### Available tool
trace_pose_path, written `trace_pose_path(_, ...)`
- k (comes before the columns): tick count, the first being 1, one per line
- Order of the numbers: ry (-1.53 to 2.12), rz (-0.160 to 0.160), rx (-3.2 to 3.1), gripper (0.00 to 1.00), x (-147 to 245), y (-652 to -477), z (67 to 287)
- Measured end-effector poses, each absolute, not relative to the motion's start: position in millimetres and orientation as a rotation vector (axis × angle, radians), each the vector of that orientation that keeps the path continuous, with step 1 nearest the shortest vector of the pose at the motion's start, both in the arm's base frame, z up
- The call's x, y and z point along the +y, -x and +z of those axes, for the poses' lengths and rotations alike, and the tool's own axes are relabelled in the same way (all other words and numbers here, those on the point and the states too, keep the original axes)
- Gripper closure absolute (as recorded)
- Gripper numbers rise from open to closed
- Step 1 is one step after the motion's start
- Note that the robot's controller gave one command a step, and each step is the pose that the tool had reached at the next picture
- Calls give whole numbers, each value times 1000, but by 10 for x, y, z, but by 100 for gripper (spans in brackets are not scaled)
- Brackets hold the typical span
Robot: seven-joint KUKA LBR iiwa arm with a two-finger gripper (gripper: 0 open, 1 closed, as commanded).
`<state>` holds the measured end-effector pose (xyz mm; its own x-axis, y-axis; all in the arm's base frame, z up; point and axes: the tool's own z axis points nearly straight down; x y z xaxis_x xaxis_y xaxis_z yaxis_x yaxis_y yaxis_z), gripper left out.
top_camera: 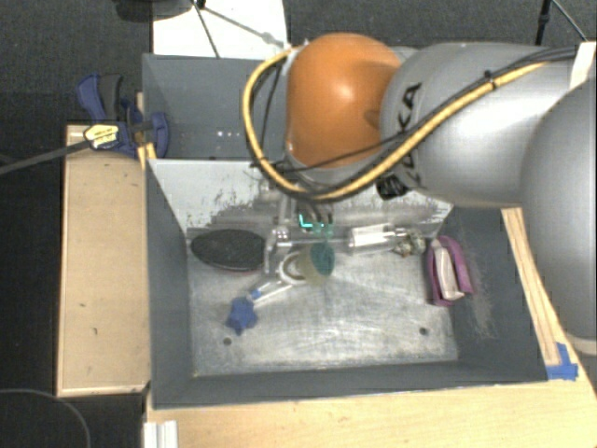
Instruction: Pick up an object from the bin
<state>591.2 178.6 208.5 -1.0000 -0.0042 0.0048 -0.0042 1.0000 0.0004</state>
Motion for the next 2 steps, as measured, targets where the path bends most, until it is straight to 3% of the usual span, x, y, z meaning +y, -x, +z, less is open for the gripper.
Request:
trace_pose_path(1, -251, -2, -3137, 0, 1705, -5900, 709)
trace_pose_path(2, 90, -5, -3145, 0, 2154, -5879, 732)
